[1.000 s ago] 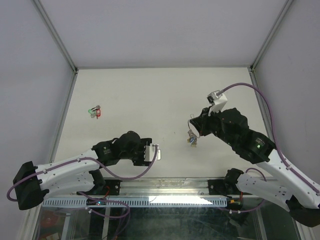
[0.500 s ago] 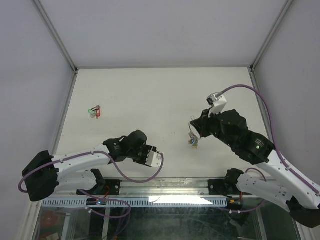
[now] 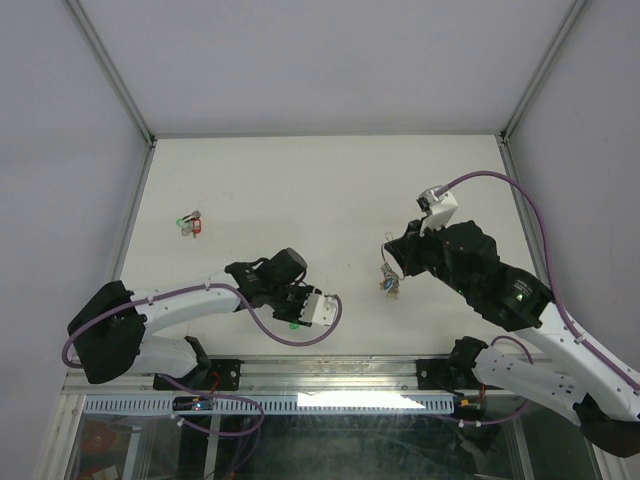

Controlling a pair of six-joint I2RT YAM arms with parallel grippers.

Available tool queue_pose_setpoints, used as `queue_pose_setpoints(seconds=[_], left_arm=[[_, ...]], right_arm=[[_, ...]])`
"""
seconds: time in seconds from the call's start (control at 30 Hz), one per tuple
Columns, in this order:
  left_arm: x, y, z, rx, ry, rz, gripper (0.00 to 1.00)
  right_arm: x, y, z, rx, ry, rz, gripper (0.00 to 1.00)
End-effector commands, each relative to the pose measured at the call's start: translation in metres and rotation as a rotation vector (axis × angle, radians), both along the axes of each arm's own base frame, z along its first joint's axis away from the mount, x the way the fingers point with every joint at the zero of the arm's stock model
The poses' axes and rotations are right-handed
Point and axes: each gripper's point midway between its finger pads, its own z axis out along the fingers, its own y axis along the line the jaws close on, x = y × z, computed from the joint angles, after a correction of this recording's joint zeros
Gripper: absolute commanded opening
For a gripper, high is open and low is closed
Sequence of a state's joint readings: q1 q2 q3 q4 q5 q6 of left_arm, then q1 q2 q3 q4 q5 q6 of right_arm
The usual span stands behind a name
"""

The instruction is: Put the keys on the keyring

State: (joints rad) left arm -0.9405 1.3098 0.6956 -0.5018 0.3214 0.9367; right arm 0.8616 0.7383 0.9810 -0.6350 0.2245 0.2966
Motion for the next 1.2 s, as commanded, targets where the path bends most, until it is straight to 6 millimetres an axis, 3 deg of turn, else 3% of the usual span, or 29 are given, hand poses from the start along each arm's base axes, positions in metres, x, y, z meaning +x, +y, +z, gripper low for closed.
queue_pose_setpoints(seconds=[0.0,0.63,0.7,1.17], left_arm=[[-0.001,-0.011,0.013,-0.044,0.012,-0.05,0.38],[0.001,-0.019,0.006,0.002,0.068,-0.069,0.3],[0.0,-0.017,-0.002,0.031,0.09,-0.07,0.29],[-0.001,-0.014,-0.01,0.068,0.11,-0.063,0.26]], right_arm=[[0.004,-0.002,0.017,0.045,-0.05,-0.021,0.0],[0.004,-0.001,0.015,0.042,-0.045,-0.02,0.0],[0.004,-0.002,0.015,0.04,-0.044,-0.02,0.0],[0.004,-0.002,0.015,0.038,-0.048,-0.018,0.0]])
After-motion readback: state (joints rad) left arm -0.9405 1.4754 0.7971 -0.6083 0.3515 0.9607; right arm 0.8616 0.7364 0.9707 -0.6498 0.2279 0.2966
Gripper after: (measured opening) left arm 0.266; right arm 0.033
